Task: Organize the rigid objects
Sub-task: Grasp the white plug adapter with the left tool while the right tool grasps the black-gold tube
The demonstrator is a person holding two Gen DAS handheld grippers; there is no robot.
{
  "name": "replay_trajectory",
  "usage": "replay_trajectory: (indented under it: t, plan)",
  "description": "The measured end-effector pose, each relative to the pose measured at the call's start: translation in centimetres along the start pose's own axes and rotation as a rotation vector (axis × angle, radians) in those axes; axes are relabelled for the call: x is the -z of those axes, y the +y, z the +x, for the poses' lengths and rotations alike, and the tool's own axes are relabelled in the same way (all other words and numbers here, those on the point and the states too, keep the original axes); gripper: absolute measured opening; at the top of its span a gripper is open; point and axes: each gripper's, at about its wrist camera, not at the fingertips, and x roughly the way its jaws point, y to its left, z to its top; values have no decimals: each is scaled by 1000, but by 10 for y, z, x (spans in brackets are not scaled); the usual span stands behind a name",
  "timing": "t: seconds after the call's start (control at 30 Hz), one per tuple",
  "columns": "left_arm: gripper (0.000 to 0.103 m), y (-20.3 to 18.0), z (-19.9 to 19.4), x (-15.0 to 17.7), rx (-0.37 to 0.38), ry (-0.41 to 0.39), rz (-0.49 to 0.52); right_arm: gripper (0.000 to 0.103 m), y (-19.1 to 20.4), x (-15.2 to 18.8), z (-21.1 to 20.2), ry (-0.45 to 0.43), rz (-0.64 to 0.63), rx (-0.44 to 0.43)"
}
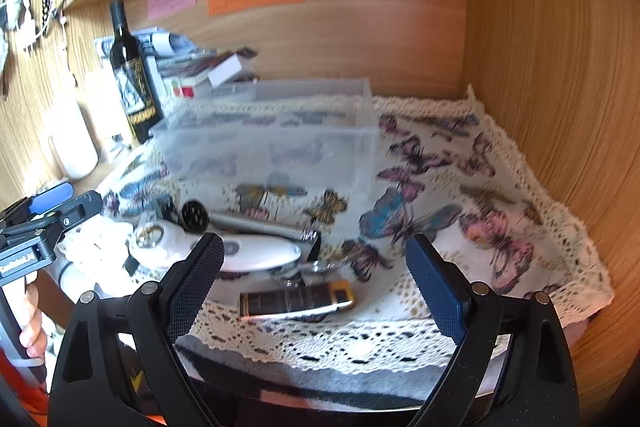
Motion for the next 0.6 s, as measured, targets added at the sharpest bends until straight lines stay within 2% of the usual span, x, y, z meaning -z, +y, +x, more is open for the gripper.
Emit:
replay_trajectory:
  t: [0.13, 0.3, 0.37, 0.47, 0.53, 0.57, 0.6]
  plan:
    - [89, 3, 9, 13, 46, 63, -13, 94, 6, 6, 14, 53, -29, -27]
    - [89, 2, 18, 16, 27, 91, -18, 96, 10, 16, 34, 127, -81, -23]
    - [86, 6, 22, 17, 25, 94, -40, 96, 9, 17, 39, 146, -85, -22]
    - [73, 11, 23, 17, 24, 93, -63, 95, 7, 21, 46, 166, -98, -27]
    - [59, 13, 23, 16, 29, 97, -71, 93, 6, 24, 47, 170, -117, -34]
    - [55, 14, 25, 16, 30, 102, -72, 91, 6, 25, 47, 167, -121, -42]
    - [47, 14, 26, 16, 32, 109, -72, 85, 5, 25, 47, 166, -122, -53]
